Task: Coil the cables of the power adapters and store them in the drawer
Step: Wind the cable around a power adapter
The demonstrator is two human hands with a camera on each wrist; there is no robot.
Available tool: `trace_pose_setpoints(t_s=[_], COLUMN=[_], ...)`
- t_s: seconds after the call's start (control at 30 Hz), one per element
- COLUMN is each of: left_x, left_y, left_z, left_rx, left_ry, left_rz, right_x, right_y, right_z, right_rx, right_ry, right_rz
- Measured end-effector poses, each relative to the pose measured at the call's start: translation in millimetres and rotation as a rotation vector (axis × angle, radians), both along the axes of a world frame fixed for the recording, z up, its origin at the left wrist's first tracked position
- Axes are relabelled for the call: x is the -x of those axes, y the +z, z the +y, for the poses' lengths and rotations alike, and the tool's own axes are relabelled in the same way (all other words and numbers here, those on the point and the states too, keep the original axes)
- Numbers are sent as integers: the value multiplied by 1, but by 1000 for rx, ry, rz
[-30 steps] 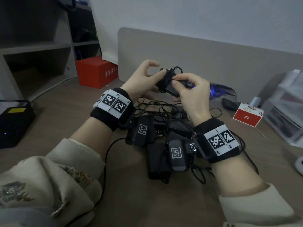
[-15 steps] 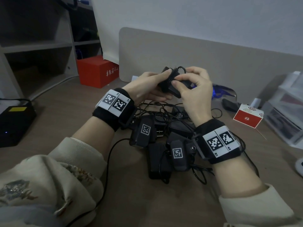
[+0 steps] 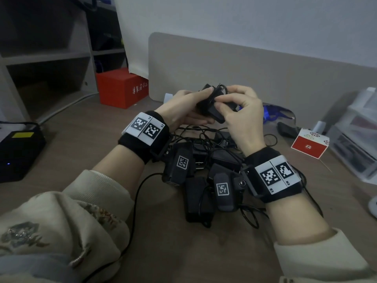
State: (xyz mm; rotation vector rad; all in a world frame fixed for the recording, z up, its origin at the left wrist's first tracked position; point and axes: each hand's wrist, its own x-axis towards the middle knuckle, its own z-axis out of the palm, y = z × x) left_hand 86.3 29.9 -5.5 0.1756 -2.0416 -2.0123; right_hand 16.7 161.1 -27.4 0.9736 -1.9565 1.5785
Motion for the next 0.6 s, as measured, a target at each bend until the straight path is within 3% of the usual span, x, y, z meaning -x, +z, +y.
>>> trace_pose_setpoints(t_s=[0.43,0.6], left_x=[4,4], left_y=[-1,0], left_z=[3,3], left_rx=[-34,-19], left_ry=[20,47], left_rz=[28,40], right_x=[-9,-8], right_y=[1,-1], right_z=[-4,-5], right_rx=[63,-34], right_ry=[-22,-41], right_rz=[-35,16])
